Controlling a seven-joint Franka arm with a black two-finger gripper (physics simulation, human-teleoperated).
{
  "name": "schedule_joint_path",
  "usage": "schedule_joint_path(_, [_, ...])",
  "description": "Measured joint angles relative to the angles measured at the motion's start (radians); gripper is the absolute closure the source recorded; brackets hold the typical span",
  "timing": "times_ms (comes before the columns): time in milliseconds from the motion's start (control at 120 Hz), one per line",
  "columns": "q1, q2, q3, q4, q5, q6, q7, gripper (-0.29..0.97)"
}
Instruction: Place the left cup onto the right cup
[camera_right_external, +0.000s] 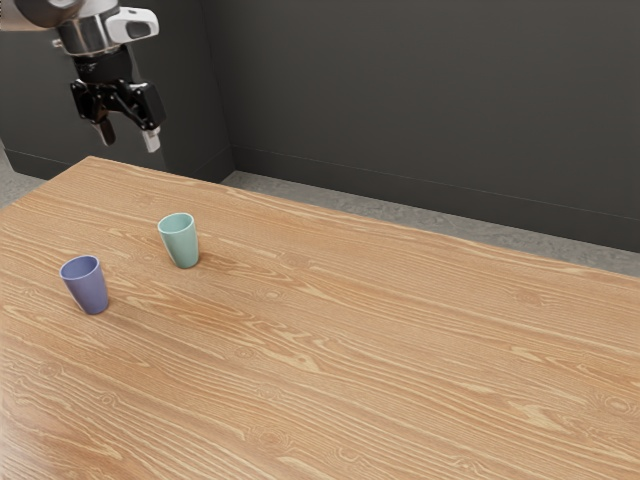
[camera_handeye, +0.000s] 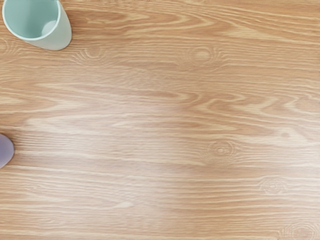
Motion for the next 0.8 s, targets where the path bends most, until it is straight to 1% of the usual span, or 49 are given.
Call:
schedule_joint_path(383, [-0.039, 0.002, 0.001, -0.018, 0.000, 0.014, 0.000, 0.02])
schedule_joint_path(533, [-0.030, 0.013, 0.001, -0.030, 0.002, 0.032, 0.001, 0.02])
schedule_joint_path(675, [-0.009, 0.025, 0.001, -0.075, 0.003, 0.078, 0.004, 0.02])
schedule_joint_path(800, [0.013, 0.048, 0.002, -0.087, 0.003, 0.107, 0.005, 0.02])
